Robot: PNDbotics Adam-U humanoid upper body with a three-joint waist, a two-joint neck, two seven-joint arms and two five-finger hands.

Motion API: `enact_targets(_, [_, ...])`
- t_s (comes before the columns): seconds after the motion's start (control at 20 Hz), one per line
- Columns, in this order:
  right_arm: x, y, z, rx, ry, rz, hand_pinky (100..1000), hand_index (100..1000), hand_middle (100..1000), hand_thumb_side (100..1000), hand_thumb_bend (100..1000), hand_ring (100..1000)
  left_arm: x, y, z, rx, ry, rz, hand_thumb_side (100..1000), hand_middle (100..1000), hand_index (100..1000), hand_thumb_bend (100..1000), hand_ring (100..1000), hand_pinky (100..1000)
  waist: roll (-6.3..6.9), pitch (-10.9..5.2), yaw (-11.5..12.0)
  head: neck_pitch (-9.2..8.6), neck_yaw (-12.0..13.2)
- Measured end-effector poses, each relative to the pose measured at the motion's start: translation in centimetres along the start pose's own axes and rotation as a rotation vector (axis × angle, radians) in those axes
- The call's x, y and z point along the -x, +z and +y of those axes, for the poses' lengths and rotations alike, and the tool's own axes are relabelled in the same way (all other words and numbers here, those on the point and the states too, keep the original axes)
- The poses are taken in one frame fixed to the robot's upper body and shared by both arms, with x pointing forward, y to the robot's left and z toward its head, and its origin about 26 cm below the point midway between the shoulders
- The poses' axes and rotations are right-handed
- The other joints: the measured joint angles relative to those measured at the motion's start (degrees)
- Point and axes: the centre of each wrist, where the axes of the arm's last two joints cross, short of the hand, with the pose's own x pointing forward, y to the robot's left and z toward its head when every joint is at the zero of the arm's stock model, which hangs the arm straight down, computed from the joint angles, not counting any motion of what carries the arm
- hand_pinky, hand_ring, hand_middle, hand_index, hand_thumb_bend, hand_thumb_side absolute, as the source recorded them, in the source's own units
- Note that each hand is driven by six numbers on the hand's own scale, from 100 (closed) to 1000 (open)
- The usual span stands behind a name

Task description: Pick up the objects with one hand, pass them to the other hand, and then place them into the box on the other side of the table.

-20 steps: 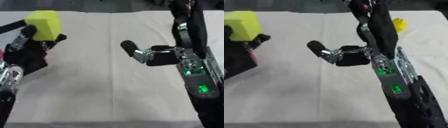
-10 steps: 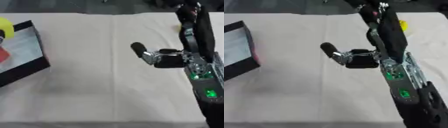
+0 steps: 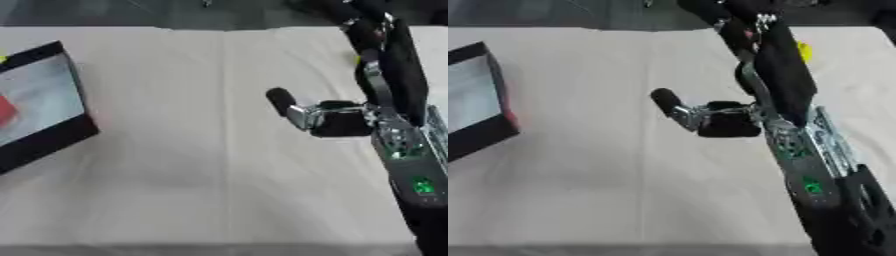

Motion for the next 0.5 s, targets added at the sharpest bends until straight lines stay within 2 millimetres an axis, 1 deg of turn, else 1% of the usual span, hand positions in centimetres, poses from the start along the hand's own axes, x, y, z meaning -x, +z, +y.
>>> enact_targets(0.05, [0.1,0.1,0.0,-0.005,0.002,0.006,841,889,716,587,379,693,-0.3,0.0,0.6,0.024,-0.038,-0.031,528,936,999,817,897,683,0.01,0.0,0.01,0.0,-0.19])
enact_targets(0.2, [0.5,0.6,-0.1,-0.019,0.002,0.029,841,888,713,587,377,689,-0.7,0.2,1.8,0.118,-0.134,-0.104,512,942,1000,828,893,685,0.06,0.0,0.01,0.0,-0.54])
enact_targets(0.3, [0.7,0.8,-0.1,-0.027,0.001,0.039,841,888,713,587,376,689,-0.8,0.3,2.2,0.182,-0.18,-0.131,477,940,997,793,895,702,0.1,-0.01,0.01,0.0,-0.73])
enact_targets(0.35, [0.7,0.9,-0.1,-0.031,0.001,0.044,841,889,714,586,377,688,-0.8,0.3,2.3,0.208,-0.193,-0.138,407,924,986,738,892,720,0.1,-0.01,0.02,0.0,-0.86])
enact_targets(0.4, [0.8,1.1,0.0,-0.037,-0.002,0.051,842,890,714,584,376,688,-0.8,0.3,2.3,0.223,-0.198,-0.145,293,893,966,652,889,756,0.1,-0.01,0.04,0.0,-1.0])
enact_targets(0.5, [1.0,1.3,-0.1,-0.047,0.001,0.061,844,890,713,583,371,686,-1.0,0.3,2.6,0.217,-0.169,-0.172,177,859,948,554,887,807,0.05,-0.02,0.19,0.0,-1.48])
